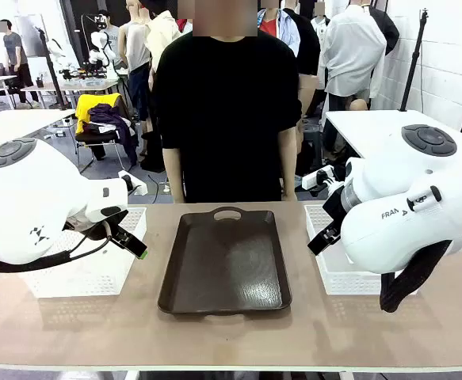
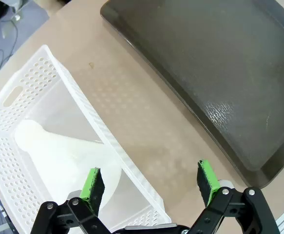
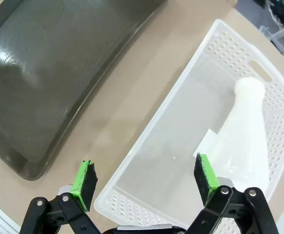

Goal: Prepare the laboratory tools.
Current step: Pick up the Big flask that the person points to.

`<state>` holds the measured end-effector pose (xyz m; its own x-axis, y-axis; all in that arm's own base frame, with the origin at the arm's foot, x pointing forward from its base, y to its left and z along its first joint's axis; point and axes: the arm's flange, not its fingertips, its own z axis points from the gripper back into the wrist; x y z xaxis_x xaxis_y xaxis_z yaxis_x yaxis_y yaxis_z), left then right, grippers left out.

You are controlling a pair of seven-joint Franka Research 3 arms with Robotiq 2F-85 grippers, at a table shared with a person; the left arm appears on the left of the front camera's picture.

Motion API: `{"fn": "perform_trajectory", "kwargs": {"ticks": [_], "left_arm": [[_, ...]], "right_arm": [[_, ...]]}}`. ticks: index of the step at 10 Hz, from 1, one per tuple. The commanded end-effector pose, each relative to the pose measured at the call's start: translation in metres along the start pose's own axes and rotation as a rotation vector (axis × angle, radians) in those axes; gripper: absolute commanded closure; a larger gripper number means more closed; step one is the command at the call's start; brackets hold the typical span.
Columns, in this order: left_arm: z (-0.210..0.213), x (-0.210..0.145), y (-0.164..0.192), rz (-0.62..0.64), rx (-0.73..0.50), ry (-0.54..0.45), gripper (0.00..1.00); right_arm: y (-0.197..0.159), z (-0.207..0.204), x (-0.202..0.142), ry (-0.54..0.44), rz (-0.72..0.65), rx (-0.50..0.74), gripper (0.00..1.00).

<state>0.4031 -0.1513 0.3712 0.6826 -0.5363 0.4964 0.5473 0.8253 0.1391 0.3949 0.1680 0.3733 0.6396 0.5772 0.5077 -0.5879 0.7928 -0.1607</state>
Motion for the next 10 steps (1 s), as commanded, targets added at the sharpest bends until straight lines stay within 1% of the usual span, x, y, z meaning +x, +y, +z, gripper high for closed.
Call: {"fn": "perform_trajectory", "kwargs": {"ticks": [1,10], "left_arm": [[0.0001,0.0000,0.0000,0.000,0.000,0.000,0.00],[0.0001,0.0000,0.0000,0.000,0.000,0.000,0.00]], "right_arm": [[0.0000,0.0000,0.0000,0.000,0.000,0.000,0.00],[0.0000,0.0000,0.0000,0.000,0.000,0.000,0.00]]}}
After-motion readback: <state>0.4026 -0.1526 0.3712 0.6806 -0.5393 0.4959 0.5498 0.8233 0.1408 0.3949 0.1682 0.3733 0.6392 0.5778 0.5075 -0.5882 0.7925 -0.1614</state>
